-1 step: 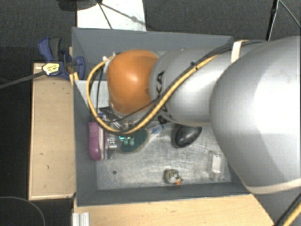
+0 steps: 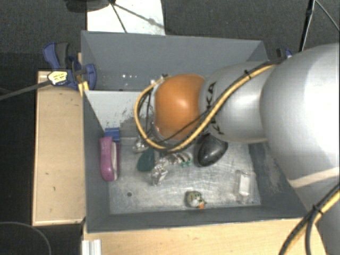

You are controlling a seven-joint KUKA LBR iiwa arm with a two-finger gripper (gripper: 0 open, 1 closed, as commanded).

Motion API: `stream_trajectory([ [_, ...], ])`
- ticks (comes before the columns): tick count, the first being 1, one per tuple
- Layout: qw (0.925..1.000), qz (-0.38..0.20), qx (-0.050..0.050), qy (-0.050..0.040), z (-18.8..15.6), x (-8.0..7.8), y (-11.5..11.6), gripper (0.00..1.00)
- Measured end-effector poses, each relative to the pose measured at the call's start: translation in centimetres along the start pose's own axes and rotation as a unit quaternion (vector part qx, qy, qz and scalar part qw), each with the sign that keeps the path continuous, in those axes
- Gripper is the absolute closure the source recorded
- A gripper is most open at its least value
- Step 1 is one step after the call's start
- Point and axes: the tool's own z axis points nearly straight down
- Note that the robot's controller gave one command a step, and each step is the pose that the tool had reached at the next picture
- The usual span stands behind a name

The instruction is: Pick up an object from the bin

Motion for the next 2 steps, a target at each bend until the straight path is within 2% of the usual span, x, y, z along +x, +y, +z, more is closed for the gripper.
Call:
stream_trajectory([
  [1,1.0000,-0.006,0.001,-0.0009,-3.1,1.0,-3.4,0.00],
  [2,0.9999,-0.016,0.000,-0.0007,-2.9,-1.4,-2.5,0.00],
])
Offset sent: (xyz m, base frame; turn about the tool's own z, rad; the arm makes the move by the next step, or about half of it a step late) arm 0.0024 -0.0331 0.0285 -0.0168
